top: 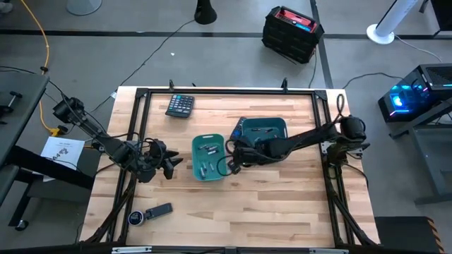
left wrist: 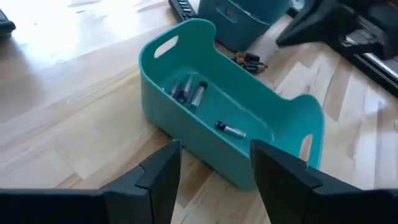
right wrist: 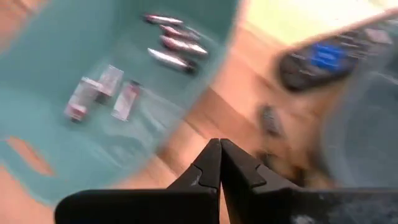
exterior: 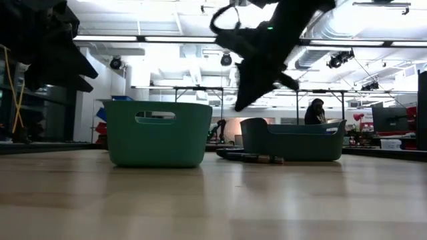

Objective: Sort batteries
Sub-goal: Put the black battery into the blue bin

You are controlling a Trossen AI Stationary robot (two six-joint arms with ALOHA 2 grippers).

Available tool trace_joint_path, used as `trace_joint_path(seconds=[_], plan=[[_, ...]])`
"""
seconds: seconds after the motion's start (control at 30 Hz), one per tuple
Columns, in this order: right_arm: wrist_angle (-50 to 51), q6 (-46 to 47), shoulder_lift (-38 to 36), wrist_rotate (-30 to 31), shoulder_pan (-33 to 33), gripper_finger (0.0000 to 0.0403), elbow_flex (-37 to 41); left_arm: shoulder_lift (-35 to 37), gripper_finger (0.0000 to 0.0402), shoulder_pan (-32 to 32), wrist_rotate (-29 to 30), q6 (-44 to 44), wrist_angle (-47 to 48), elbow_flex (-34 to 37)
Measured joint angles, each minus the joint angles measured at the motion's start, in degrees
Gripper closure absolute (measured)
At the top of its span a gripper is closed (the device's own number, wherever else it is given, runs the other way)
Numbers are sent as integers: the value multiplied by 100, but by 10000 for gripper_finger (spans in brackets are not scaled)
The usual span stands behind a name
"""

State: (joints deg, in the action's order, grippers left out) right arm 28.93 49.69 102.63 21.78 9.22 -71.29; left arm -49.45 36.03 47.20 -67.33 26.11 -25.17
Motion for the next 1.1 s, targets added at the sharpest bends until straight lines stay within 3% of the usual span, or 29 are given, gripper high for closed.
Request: trace_joint_path(seconds=[0.13, 0.3, 0.47, 0.8, 1.0, 1.1], plan=[[478, 307, -108, 29, 259, 403, 86, 0, 220, 0, 2, 11, 89, 0], [520, 1509, -114, 125, 757, 395, 396, -1, 220, 0, -41, 153, 139, 0], [428, 2264, -114, 474, 983, 336, 659, -2, 220, -12, -55, 269, 113, 0], [-352, 1010, 46, 658, 544, 166, 1165, -2, 220, -244, -59, 129, 99, 0], [-1677, 285, 46, 211, 223, 151, 1772, -2, 220, -384, -409, -245, 104, 0], [-1864, 243, 26, 59, 161, 151, 1949, -2, 220, -437, -765, -532, 104, 0]])
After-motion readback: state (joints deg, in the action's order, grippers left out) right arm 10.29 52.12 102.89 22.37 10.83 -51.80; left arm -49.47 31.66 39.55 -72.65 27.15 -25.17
